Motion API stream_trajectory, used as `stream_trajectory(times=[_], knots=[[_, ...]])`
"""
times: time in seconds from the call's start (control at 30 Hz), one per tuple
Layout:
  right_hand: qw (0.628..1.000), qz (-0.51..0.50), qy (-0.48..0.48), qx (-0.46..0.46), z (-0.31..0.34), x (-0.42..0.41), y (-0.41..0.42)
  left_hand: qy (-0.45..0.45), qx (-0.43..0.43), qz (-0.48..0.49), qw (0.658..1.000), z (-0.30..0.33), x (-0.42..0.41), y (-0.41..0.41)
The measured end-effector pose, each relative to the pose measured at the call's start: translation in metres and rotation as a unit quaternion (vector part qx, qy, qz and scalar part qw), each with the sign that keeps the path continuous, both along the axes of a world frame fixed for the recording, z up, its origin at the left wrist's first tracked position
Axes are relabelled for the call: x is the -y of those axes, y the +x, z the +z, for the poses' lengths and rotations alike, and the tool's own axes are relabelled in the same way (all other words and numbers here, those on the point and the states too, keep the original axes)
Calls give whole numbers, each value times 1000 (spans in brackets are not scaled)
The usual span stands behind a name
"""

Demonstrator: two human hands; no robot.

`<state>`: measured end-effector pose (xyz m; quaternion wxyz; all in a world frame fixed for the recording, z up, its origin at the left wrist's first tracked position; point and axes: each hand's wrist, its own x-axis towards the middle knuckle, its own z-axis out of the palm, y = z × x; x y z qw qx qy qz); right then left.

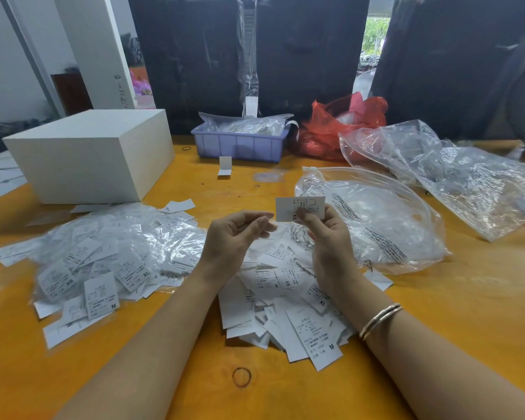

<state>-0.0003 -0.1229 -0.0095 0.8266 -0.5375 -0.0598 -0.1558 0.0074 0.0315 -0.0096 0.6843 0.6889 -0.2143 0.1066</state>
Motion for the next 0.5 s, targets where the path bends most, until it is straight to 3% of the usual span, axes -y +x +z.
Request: stream_trajectory(times=[0.3,0.5], knots=[[998,29,-30,-43,0,0,-1,-1,9,9,1000,0,0,0],[989,37,-144,1,-1,4,-2,9,7,19,1000,0,-2,1]])
